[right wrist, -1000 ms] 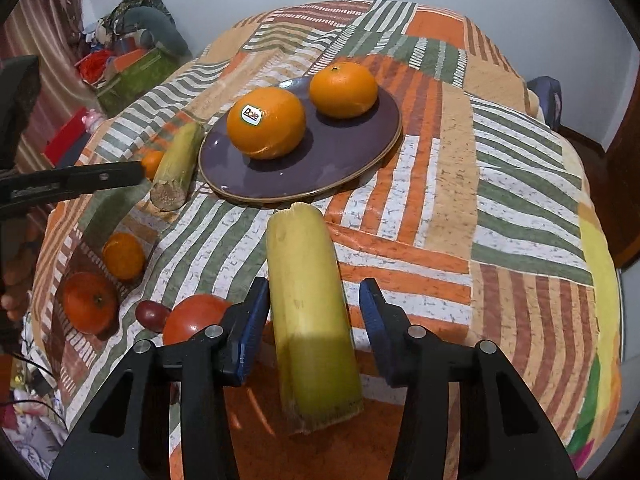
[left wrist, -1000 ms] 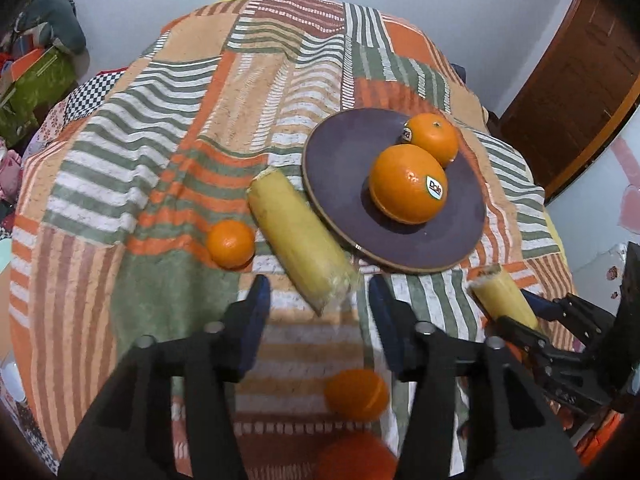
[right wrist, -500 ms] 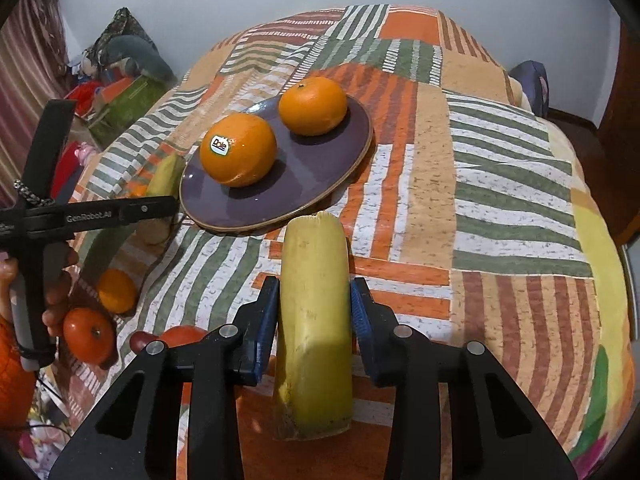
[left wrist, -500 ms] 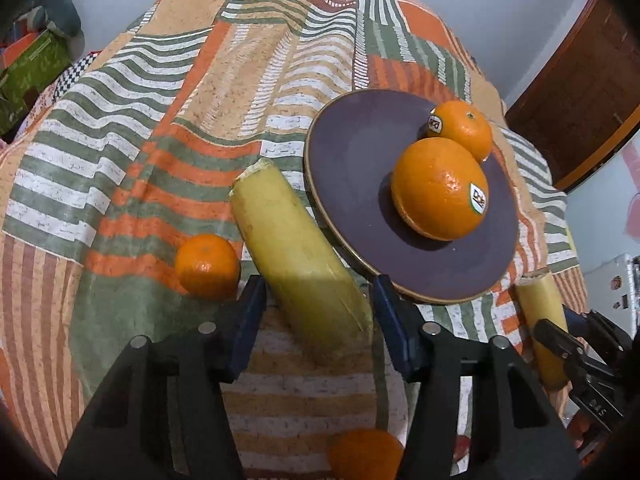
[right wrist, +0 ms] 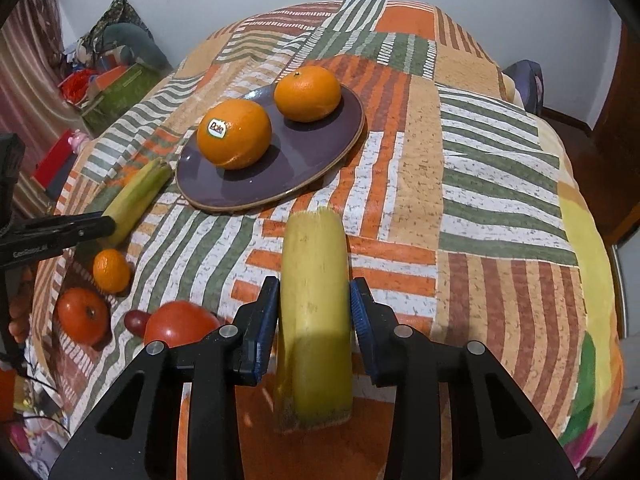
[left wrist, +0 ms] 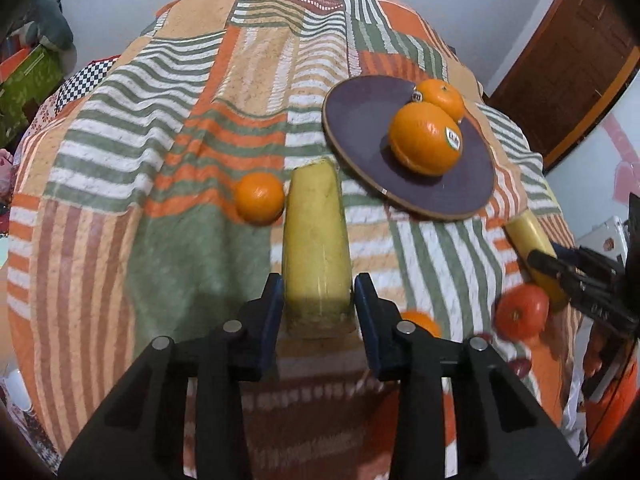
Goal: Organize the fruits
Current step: 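Carry the corn cob with the left tool toward the plate while the right tool carries the banana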
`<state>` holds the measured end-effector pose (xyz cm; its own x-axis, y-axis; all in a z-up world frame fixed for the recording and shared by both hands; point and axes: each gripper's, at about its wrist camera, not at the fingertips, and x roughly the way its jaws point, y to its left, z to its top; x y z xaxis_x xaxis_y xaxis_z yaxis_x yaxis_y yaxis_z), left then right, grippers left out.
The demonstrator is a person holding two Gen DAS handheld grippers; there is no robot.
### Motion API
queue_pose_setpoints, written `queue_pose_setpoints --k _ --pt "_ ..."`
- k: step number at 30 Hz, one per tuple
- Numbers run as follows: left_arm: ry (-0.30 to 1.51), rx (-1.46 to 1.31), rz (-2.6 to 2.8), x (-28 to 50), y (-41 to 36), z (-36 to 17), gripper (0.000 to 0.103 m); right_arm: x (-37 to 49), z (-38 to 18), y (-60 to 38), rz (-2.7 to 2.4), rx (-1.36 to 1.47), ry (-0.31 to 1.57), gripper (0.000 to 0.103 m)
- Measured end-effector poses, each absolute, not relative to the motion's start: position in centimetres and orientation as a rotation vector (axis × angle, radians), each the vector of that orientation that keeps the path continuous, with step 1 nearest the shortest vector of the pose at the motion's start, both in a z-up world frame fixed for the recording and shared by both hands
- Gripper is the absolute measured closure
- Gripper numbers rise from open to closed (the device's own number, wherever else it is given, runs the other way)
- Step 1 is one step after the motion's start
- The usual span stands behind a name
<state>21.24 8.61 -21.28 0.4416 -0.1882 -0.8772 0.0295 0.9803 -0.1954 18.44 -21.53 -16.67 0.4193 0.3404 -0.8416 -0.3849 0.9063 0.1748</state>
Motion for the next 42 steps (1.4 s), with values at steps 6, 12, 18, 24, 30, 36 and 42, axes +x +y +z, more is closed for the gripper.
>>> queue_pose_setpoints --k 6,12,18,24,30,36,42 --pt "1.137 -0.134 -0.168 20.5 8.7 -21.2 0.068 17.9 -16.6 -21.9 0.457 -0.063 1.052 0.07" --pt "1.147 -0.173 -0.158 22.6 8.6 -21.7 0.067 18.3 -17.3 -21.4 0.456 -0.067 1.064 0.07" --pt "1.161 -0.201 -0.147 24.4 8.5 -22.8 0.065 18.6 -17.6 -21.4 0.449 -0.053 1.055 0.071" --pt "1.159 -0.175 -0.134 25.2 7.6 -23.7 0.064 19.0 -17.6 -21.6 0.445 -0.028 1.043 0.071" --pt "1.126 -0.133 -0.125 24.9 6.9 -23.1 0.064 19.4 -16.8 -22.0 0.434 -0.008 1.023 0.071" --pt "1.052 -0.129 -0.111 25.0 7.0 -20.6 0.064 20.2 -15.3 -22.3 0.423 -0.007 0.975 0.071" --pt "0.999 -0.109 -0.127 26.1 6.3 -18.3 0.064 21.6 -13.5 -21.4 0.433 -0.029 0.915 0.071"
